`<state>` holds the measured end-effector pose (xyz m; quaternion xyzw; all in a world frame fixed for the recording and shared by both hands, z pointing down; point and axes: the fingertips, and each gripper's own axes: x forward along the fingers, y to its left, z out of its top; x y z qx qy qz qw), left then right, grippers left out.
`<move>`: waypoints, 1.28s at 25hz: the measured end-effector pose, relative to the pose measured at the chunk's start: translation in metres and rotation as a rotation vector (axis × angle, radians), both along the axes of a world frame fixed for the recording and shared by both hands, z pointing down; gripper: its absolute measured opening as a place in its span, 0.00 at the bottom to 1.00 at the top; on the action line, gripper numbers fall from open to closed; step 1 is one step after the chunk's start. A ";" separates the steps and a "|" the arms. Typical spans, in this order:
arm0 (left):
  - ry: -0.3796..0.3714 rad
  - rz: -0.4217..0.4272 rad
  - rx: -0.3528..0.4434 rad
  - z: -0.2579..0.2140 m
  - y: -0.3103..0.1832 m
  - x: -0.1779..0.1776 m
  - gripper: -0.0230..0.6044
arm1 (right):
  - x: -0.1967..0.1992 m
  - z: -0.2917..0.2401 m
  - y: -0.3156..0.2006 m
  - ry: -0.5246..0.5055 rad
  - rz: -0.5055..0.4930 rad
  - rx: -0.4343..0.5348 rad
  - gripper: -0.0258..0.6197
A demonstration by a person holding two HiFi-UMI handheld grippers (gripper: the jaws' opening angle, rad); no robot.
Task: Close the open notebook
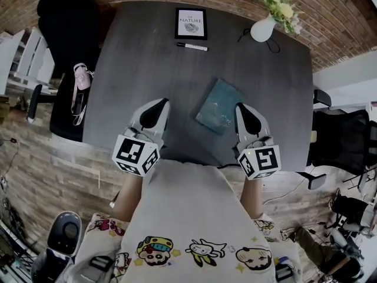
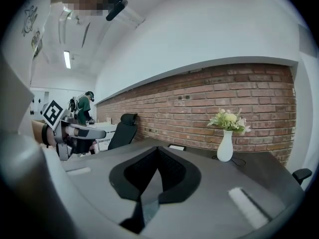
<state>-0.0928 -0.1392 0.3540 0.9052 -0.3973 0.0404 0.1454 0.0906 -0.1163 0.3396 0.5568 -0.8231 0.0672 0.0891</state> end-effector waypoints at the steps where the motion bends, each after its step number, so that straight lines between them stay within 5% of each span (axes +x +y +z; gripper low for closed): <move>1: 0.001 0.004 0.000 0.000 0.000 0.001 0.03 | 0.001 0.001 0.001 -0.006 0.007 0.000 0.05; 32: -0.031 -0.008 -0.032 0.009 0.000 -0.006 0.03 | 0.013 0.011 0.002 -0.013 0.046 -0.027 0.05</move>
